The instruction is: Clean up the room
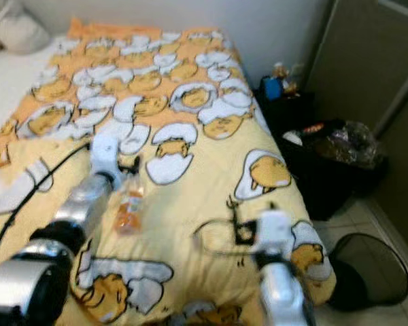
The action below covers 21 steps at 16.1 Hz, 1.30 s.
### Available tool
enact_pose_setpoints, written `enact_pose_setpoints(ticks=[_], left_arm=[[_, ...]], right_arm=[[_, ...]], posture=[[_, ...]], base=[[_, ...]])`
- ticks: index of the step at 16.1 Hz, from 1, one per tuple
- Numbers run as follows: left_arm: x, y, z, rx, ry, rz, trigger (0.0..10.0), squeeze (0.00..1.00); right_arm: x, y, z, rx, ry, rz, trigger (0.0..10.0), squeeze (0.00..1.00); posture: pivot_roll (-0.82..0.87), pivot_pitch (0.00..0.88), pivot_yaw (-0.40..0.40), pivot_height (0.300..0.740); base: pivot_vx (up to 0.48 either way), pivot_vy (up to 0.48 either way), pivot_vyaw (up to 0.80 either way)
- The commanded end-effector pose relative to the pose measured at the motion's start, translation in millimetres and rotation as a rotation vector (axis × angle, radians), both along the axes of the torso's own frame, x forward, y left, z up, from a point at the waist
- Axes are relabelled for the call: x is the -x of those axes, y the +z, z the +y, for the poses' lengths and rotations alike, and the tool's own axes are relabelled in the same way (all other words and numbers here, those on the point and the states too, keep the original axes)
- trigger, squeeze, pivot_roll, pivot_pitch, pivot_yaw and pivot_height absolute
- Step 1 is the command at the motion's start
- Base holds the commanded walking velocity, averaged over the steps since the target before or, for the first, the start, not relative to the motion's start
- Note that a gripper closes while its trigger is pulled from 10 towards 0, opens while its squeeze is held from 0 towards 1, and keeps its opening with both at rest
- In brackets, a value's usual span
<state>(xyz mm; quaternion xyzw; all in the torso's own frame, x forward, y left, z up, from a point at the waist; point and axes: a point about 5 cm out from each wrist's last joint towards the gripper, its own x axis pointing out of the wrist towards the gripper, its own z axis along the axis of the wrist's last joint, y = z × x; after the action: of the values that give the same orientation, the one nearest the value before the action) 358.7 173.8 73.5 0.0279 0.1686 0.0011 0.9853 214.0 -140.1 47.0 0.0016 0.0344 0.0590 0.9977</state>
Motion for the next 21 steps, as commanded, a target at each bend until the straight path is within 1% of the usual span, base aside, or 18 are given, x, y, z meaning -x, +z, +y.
enact_pose_setpoints(ticks=[1,2,3,5,6,7,8,10,11,12,13,14,15,17,18,19,21], left_arm=[[-6.2,9,2.0,0.001,0.036,-0.010,10.0,0.00],[-10.3,14,1.3,0.014,0.065,-0.015,10.0,0.00],[-11.5,14,-2.5,0.030,0.064,-0.007,10.0,0.00],[-9.3,8,-15.4,0.041,0.008,0.029,10.0,0.00],[-6.2,1,-25.7,0.047,-0.036,0.057,10.0,0.00],[-5.2,0,-29.9,0.025,-0.062,0.055,10.0,0.00],[-4.8,-1,-33.6,-0.013,-0.082,0.056,10.0,0.00],[-3.3,-4,-34.2,-0.083,-0.063,0.068,10.0,0.00],[-2.8,-5,-33.7,-0.126,-0.035,0.077,10.0,0.00],[-1.9,-7,-33.0,-0.138,-0.026,0.084,10.0,0.00],[1.6,-13,-31.1,-0.162,-0.011,0.117,10.0,0.00],[6.9,-20,-26.6,-0.239,-0.001,0.163,10.0,0.00],[11.9,-27,-22.8,-0.284,0.011,0.198,10.0,0.00],[22.3,-41,-19.5,-0.279,0.046,0.256,10.0,0.00],[28.6,-48,-15.6,-0.250,0.070,0.292,10.0,0.00],[34.4,-55,-14.2,-0.204,0.067,0.332,10.0,0.00],[33.6,-55,-13.4,-0.204,0.054,0.329,10.0,0.00]], right_arm=[[2.6,5,4.0,0.035,0.031,-0.012,10.0,0.00],[18.0,4,5.1,0.069,0.045,0.000,10.0,0.00],[28.4,3,3.8,0.068,0.026,0.023,10.0,0.00],[40.3,3,4.0,0.064,0.005,0.040,10.0,0.00],[49.3,2,5.6,0.061,-0.007,0.059,10.0,0.00],[57.2,3,8.1,0.059,-0.016,0.073,10.0,0.00],[63.4,3,9.4,0.052,-0.028,0.086,10.0,0.00],[75.1,4,10.7,0.048,-0.044,0.113,10.0,0.00],[86.0,4,11.5,0.043,-0.055,0.140,10.0,0.00],[89.9,3,11.6,0.042,-0.060,0.150,10.0,0.00],[95.2,3,12.1,0.041,-0.068,0.165,10.0,0.00],[98.3,3,13.0,0.040,-0.074,0.174,10.0,0.00],[100.6,3,13.8,0.037,-0.080,0.181,10.0,0.00],[103.1,0,17.1,0.023,-0.090,0.200,10.0,0.00],[102.8,-2,20.8,0.013,-0.086,0.208,10.0,0.00],[101.3,-2,26.0,0.005,-0.076,0.210,10.0,0.00],[99.8,-2,26.4,0.005,-0.074,0.208,10.0,0.00]], posture=[[-0.13,0.000,0.082,0.740],[-0.17,0.009,0.091,0.740],[-0.19,0.027,0.097,0.740],[-0.21,0.050,0.107,0.740],[-0.22,0.071,0.112,0.740],[-0.23,0.089,0.117,0.740],[-0.24,0.103,0.118,0.740],[-0.25,0.126,0.116,0.740],[-0.27,0.149,0.118,0.740],[-0.28,0.157,0.119,0.740],[-0.28,0.164,0.123,0.740],[-0.28,0.168,0.129,0.740],[-0.28,0.174,0.137,0.740],[-0.26,0.181,0.144,0.740],[-0.25,0.184,0.147,0.740],[-0.24,0.190,0.150,0.740],[-0.24,0.190,0.150,0.740]], base=[[0.000,0.000,0.00],[0.000,0.000,0.00],[0.000,0.000,0.00],[0.000,0.000,0.00],[0.000,0.000,0.00],[0.000,0.000,0.00],[0.000,0.000,0.00],[0.000,0.000,0.00],[0.000,0.000,0.00],[0.000,0.000,0.00],[0.000,0.000,0.00],[0.000,0.000,0.00],[0.000,0.000,0.00],[0.000,0.000,0.00],[0.000,0.000,0.00],[0.000,0.000,0.00],[0.000,0.000,0.00]])
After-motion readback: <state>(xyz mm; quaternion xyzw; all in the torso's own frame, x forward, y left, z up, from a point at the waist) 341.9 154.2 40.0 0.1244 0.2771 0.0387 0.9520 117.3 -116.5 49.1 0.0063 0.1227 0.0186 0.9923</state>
